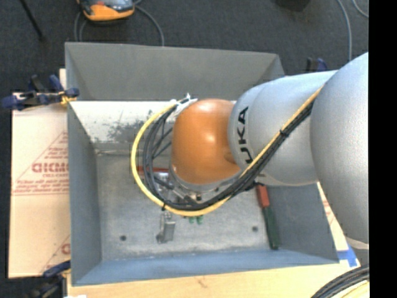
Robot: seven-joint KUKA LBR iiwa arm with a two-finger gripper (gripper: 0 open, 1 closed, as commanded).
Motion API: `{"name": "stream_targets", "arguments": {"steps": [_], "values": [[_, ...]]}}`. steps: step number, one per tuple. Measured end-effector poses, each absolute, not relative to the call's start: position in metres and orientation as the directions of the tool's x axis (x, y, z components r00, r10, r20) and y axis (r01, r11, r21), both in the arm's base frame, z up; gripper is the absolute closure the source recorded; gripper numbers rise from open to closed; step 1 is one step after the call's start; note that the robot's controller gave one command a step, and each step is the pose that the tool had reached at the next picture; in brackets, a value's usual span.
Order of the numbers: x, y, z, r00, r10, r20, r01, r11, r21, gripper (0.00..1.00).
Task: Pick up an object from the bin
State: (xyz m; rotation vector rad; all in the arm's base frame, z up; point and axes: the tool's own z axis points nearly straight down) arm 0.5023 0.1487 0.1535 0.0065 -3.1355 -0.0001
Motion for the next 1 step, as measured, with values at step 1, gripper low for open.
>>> {"name": "stream_targets", "arguments": {"steps": [1], "values": [[0.5043, 0.1482, 0.1578, -1.0, 0.0, -0.002, 0.0, 1.0, 0.002, 0.0]]}}
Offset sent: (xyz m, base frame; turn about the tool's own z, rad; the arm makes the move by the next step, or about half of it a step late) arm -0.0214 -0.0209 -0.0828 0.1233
